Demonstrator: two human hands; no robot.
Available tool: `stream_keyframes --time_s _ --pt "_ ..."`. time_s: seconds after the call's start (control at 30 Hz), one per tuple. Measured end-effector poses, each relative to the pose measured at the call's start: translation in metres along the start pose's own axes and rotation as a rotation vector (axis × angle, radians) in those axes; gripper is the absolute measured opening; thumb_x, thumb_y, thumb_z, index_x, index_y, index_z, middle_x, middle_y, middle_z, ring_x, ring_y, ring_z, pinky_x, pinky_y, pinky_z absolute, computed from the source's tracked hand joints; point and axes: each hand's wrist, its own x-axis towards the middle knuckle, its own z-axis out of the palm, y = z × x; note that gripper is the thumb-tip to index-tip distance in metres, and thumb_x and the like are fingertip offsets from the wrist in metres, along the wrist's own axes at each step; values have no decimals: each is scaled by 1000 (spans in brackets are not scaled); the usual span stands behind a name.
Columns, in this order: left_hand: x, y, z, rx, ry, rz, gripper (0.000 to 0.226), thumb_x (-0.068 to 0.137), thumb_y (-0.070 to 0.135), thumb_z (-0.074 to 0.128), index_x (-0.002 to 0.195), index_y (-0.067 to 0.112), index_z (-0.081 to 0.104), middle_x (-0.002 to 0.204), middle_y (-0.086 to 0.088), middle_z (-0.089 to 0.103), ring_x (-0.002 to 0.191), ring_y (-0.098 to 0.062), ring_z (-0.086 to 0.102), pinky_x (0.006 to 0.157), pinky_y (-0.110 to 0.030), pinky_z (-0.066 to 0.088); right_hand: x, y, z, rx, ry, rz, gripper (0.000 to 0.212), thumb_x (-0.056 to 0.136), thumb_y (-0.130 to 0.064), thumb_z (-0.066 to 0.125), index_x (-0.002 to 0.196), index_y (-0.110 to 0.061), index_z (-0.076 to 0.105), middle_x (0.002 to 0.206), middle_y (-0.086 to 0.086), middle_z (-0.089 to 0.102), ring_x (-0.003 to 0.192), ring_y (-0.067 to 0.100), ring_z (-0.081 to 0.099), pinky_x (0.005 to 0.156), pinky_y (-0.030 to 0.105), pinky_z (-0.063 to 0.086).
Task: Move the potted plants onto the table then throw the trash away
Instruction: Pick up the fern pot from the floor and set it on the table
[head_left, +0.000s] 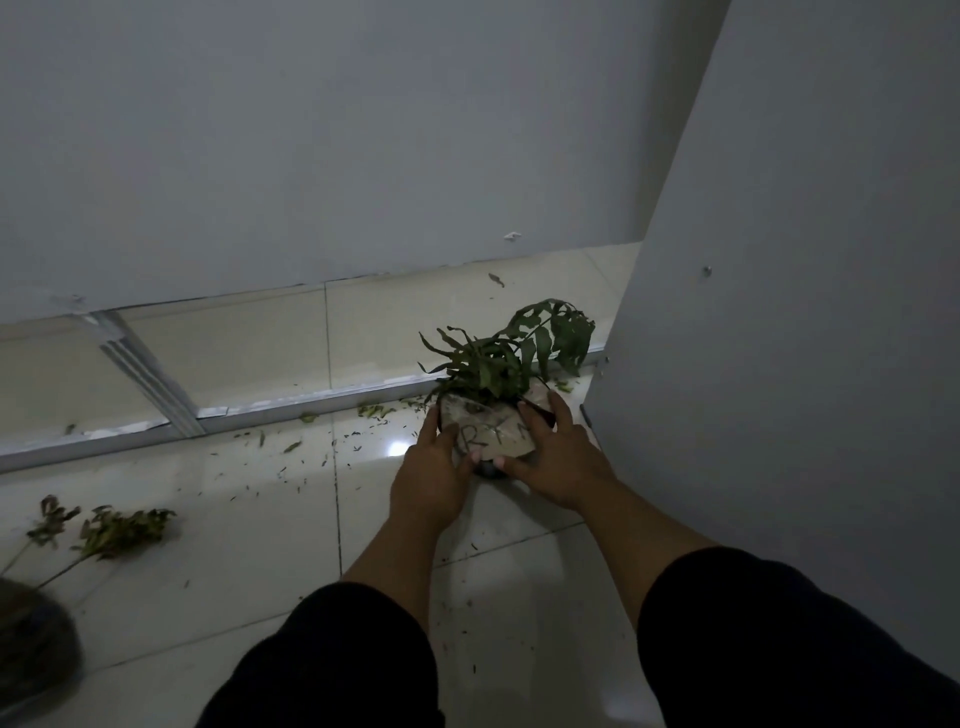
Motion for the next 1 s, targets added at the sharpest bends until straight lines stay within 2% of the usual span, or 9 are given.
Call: stream_keyframes --time_s 0.1,0.23,0.37,0.47,0.57,0.67,0.77,0.87,1.0 --pt "-4 -1 -2 53 -42 6 65 93 40 51 150 24 24 163 3 6 141 -27 32 109 -44 41 -3 -3 -2 -72 45 -14 85 82 -64 52 150 -33 12 161 6 -7 146 35 6 114 51 22" --pt "-15 3 -16 153 -101 -53 72 94 35 52 153 26 12 163 -2 1 149 -28 10 116 -43 30 -6 -21 -7 -149 232 -112 73 88 -49 52 149 -24 21 160 11 5 144 35 13 113 50 24" --pt "-36 1 -48 229 -110 -112 69 93 36 53 151 24 19 162 -2 8 148 -27 13 115 -46 31 -8 -48 -11 -156 327 -175 58 85 -37 56 138 -17 39 153 15 23 137 36 27 105 50 34" --pt "-55 -11 -71 224 -47 -189 64 93 36 54 149 22 26 160 -4 19 146 -28 19 116 -46 30 -18 -64 -12 -192 368 -266 43 84 -32 55 122 -14 51 143 15 38 126 36 40 99 48 38" --pt "-78 -25 -84 202 45 -213 59 93 36 53 146 22 33 157 -4 27 144 -26 25 116 -44 31 -29 -74 -15 -246 371 -380 37 84 -31 54 117 -14 54 136 12 43 121 33 43 94 46 40" --pt "-104 -49 -97 308 57 -236 55 93 37 53 144 23 37 155 -4 32 141 -26 31 113 -43 34 -34 -92 -20 -318 392 -464 32 81 -30 59 108 -14 59 134 12 45 122 35 43 93 48 41" --pt "-122 -70 -124 450 16 -240 56 92 39 53 143 25 37 155 -4 32 141 -26 31 113 -43 35 -39 -121 -22 -328 363 -476 36 84 -35 59 116 -18 56 141 9 39 127 32 38 97 46 37" --pt "-130 -85 -160 453 36 -257 56 92 40 52 143 24 37 155 -4 31 140 -27 31 114 -43 33 -45 -156 -8 -294 339 -488 37 84 -37 58 118 -21 53 140 5 39 123 29 39 96 44 36" --pt "-153 -124 -203 438 77 -363 61 92 37 53 146 24 29 159 -7 16 142 -31 25 113 -45 29 -59 -225 33 -212 197 -548 39 86 -39 56 122 -24 51 135 3 42 122 26 41 97 43 37"
